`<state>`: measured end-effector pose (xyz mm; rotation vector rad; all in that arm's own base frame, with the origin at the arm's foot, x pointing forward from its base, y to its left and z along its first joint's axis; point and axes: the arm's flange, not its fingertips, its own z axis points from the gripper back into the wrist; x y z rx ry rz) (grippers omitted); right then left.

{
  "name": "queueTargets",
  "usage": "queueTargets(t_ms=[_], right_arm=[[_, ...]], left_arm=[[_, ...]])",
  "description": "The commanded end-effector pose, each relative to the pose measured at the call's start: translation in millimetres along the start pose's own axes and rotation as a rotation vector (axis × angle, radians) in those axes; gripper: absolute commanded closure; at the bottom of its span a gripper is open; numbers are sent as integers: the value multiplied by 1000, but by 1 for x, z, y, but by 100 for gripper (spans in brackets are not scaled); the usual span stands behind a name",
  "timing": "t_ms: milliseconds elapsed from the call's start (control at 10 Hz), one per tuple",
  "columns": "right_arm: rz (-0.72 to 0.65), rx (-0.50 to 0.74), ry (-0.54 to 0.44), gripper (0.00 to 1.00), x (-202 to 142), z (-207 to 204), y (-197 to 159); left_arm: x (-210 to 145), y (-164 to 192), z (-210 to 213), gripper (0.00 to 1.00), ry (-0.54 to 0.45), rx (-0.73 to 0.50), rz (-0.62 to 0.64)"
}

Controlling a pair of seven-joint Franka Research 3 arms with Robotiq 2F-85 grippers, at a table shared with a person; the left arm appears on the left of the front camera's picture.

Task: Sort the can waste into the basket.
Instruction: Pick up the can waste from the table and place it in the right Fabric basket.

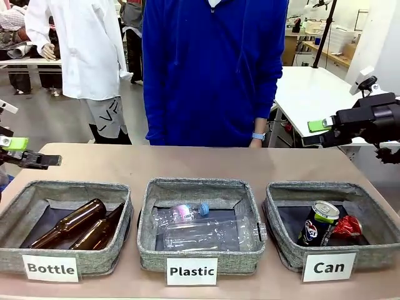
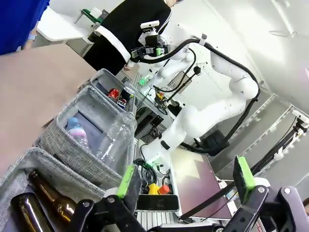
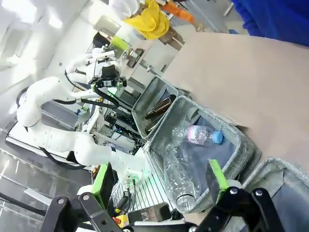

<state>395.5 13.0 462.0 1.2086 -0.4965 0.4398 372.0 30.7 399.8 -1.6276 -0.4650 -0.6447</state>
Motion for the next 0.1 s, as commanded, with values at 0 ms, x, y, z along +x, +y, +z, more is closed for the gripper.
queueTargets(t_ms=[0], right_arm=[[22, 7, 2, 0, 1, 1, 1]], left_arm=[[-1, -5, -1, 0, -4, -8, -8]])
